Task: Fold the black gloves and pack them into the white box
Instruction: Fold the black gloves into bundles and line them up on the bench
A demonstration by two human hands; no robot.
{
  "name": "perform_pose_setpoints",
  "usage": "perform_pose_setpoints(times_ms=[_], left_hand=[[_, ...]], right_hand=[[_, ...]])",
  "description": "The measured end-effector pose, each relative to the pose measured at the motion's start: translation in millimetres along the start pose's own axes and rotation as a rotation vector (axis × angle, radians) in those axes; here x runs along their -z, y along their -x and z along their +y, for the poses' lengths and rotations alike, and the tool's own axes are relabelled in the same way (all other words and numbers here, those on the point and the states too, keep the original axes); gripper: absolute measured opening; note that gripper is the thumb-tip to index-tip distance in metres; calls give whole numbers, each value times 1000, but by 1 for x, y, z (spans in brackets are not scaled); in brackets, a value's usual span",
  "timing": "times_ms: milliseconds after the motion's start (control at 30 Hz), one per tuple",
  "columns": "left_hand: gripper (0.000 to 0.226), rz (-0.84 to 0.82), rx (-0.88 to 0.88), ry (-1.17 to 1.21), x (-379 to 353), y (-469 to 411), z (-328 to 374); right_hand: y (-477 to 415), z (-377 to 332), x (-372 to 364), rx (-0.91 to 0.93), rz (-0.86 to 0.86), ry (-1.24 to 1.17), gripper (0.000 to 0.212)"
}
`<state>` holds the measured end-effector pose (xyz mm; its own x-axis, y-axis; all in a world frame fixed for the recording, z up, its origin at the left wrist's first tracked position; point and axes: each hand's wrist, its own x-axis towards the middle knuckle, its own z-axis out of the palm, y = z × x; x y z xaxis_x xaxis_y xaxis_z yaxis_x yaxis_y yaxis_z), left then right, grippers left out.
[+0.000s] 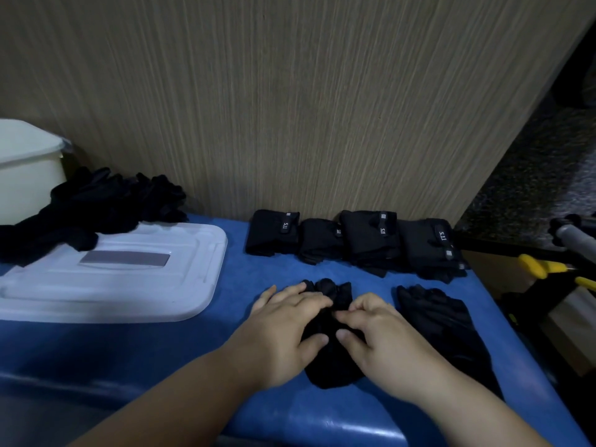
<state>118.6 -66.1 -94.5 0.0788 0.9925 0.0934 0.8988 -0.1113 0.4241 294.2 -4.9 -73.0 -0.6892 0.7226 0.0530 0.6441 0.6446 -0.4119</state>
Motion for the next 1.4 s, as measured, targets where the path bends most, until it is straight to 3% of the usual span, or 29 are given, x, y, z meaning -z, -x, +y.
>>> perform_pose_setpoints(times_ms=[200, 333, 500, 600, 733, 867, 1033, 1167, 1300, 1400], left_hand=[[52, -83, -20, -17, -2, 1, -3], [52, -62, -27, 9, -2, 1, -3], [45, -73, -59, 49, -1, 2, 2], [41, -85, -72, 42, -3, 0, 2], [40, -98, -82, 35, -8, -4, 5], [41, -113, -104, 33, -13, -6, 8], [40, -142, -116, 21, -15, -9, 16], [40, -141, -118, 18, -16, -9, 18], [41, -114, -118, 25, -17, -9, 16], [60, -10, -144, 85, -17, -10, 14]], right_hand=[[4, -2, 5, 54, -179, 61, 52], [7, 4, 18, 5, -124, -72, 46], [9, 35, 48, -204, 90, -119, 15], [18, 55, 75, -415, 183, -110, 7], [32, 82, 100, -731, 63, 13, 28], [36, 90, 96, -856, -102, -125, 41], [28, 85, 82, -818, -106, -186, 33], [22, 87, 75, -716, -111, -190, 41], [23, 85, 78, -627, -62, -538, 20], [21, 74, 79, -561, 13, -810, 20]])
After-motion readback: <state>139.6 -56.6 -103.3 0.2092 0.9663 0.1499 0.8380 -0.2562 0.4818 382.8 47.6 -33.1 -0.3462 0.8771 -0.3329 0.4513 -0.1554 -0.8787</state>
